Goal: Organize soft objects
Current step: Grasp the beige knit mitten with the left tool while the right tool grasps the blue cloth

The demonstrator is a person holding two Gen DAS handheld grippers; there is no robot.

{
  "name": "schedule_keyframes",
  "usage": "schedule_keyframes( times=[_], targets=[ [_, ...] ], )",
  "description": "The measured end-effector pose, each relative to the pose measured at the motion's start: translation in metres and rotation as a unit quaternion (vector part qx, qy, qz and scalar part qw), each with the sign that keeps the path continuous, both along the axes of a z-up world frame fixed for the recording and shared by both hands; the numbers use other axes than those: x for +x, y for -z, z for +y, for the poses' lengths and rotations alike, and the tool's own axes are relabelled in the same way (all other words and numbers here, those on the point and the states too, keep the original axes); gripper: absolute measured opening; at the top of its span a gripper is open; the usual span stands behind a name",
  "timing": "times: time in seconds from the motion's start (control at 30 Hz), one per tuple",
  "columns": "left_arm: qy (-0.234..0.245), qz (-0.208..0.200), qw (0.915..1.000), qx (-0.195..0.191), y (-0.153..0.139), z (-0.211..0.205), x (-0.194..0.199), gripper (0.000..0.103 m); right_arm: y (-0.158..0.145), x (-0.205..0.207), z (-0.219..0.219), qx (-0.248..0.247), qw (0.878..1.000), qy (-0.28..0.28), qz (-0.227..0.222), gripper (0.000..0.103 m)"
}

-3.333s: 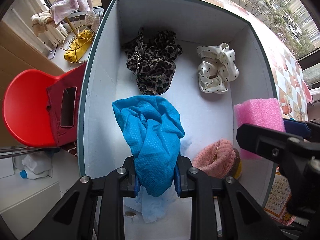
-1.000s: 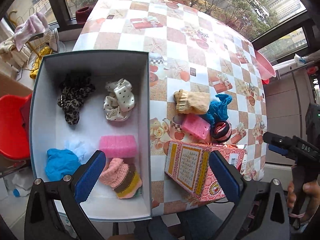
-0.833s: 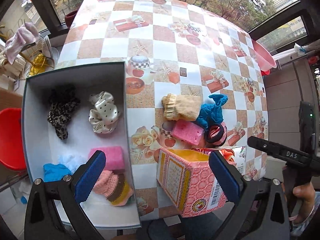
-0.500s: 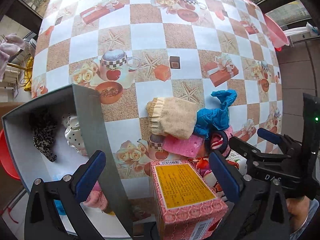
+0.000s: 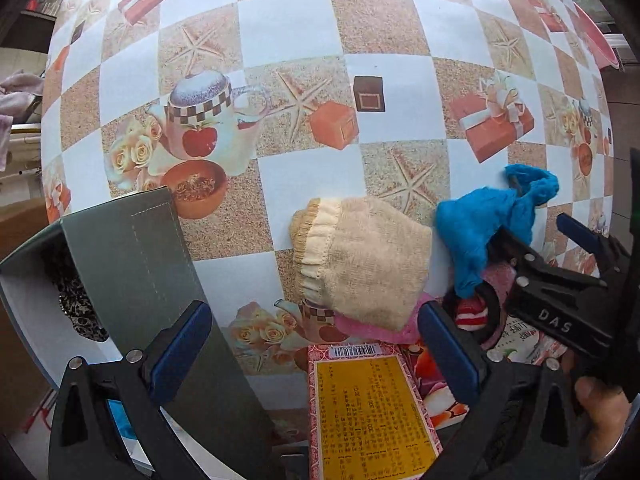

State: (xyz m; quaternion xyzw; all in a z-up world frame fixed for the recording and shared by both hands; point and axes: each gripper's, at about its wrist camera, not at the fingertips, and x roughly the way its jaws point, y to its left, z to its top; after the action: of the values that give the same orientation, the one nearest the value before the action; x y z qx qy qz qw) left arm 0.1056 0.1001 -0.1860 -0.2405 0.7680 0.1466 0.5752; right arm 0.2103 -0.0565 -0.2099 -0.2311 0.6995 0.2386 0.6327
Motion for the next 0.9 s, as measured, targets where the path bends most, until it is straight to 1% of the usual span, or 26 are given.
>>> schedule_keyframes(
  times=[0.07, 0.13, 0.23, 0.3, 0.43, 0.53, 0.67, 0.8, 0.9],
  targets=[
    [0.006, 0.013, 0.9999, -0.007, 0.010, -0.003, 0.006, 0.103, -0.001, 0.016, -0.017, -0.012, 0.999, 0.028, -0.015, 0.103],
    [0.008, 0.024, 0.9996, -0.011, 0.019, -0.005, 0.011, 0.103, -0.002, 0.032, -0.038, -0.015, 0.998, 0.064, -0.017, 0.103],
    [0.009, 0.037, 0.9993, -0.007, 0.030, -0.005, 0.016, 0.103, -0.007, 0.049, -0.069, 0.015, 0.993, 0.119, 0.006, 0.103],
    [0.011, 0.041, 0.9991, -0.002, 0.034, -0.006, 0.018, 0.103, -0.012, 0.054, -0.080, 0.034, 0.990, 0.133, 0.017, 0.103],
    [0.014, 0.050, 0.9986, -0.002, 0.044, -0.004, 0.020, 0.103, -0.020, 0.054, -0.079, 0.066, 0.990, 0.125, 0.025, 0.103],
    [0.013, 0.055, 0.9984, -0.001, 0.050, -0.003, 0.019, 0.103, -0.021, 0.050, -0.062, 0.076, 0.992, 0.101, 0.029, 0.103],
    [0.016, 0.064, 0.9978, -0.007, 0.060, -0.007, 0.019, 0.103, -0.010, 0.042, -0.038, 0.061, 0.996, 0.068, 0.021, 0.103],
    [0.034, 0.079, 0.9963, -0.004, 0.075, -0.016, 0.013, 0.101, 0.006, 0.035, -0.026, 0.041, 0.998, 0.051, 0.019, 0.103],
    [0.045, 0.071, 0.9963, -0.015, 0.078, -0.022, 0.012, 0.094, 0.008, 0.035, -0.021, 0.041, 0.998, 0.048, 0.018, 0.103]
  ],
)
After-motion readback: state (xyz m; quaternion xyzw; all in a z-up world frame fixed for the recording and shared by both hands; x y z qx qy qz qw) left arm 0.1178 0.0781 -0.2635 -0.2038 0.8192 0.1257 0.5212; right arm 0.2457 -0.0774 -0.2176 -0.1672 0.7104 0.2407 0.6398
